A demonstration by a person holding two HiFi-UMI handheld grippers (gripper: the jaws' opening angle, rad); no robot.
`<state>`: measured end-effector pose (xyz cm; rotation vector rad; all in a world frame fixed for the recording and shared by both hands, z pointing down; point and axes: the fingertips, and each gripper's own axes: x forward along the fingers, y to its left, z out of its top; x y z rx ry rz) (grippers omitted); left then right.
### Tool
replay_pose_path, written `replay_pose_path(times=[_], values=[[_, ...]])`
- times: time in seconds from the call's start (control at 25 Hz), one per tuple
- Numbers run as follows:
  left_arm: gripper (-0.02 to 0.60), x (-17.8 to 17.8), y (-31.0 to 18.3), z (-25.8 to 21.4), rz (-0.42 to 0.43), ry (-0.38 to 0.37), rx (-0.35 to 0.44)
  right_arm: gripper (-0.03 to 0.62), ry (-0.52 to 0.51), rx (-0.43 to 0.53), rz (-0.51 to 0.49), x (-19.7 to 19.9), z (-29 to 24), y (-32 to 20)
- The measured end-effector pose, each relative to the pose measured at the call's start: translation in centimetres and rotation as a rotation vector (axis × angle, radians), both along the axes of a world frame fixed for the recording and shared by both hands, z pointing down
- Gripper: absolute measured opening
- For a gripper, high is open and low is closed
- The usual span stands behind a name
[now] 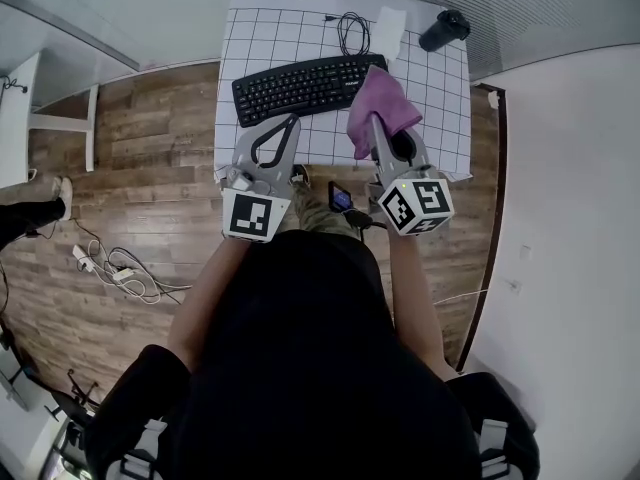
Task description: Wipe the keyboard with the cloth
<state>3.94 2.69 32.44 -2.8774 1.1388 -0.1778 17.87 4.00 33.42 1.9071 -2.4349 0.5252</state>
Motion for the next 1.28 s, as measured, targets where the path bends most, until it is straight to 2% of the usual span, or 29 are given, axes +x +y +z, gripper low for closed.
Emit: replay_pose_path(times=[0.2,0.4,0.52,0.6,0.68,0.76,0.88,0.96,1.08,1.2,1.28], values=[[0.0,2.1,-1.9,0.4,-0.002,-0.027,0.003,0.071,-0.004,-0.034,0.008,3.2,1.5,-2.3],[0.0,2.7,-3.3,1.5,-0.056,-0.08,-0.015,0.071,-0.003,-0.097,-0.02,6.5,4.6,-4.4],[0.0,2.1,-4.1,2.5,-0.114,-0.111,-0.027,0.071,0.019,-0.159,-0.047,8.7,7.1,-6.2],[0.0,1.4,-4.6,3.5,-0.154,-0.136,-0.011,0.071,0.031,-0.202,-0.093,9.8,9.1,-7.4],[0.0,0.6,-4.8,5.0,-0.193,-0.155,-0.032,0.071,0.035,-0.25,-0.137,11.0,11.1,-8.5],[0.0,-0.3,-4.4,6.7,-0.223,-0.181,-0.082,0.071,0.002,-0.288,-0.153,12.5,12.5,-9.5],[0.0,-1.4,-4.5,8.4,-0.244,-0.232,-0.12,0.071,-0.077,-0.299,-0.107,15.2,13.5,-11.8],[0.0,-1.8,-4.8,9.4,-0.255,-0.245,-0.135,0.071,-0.045,-0.307,-0.088,16.5,14.4,-12.9],[0.0,-2.3,-5.6,11.4,-0.275,-0.251,-0.167,0.071,0.066,-0.347,-0.086,17.7,16.6,-13.9],[0.0,-2.8,-6.2,13.8,-0.287,-0.263,-0.206,0.071,0.166,-0.432,-0.111,18.5,19.3,-14.4],[0.0,-3.2,-6.5,15.3,-0.295,-0.271,-0.236,0.071,0.193,-0.489,-0.127,18.7,20.8,-14.5]])
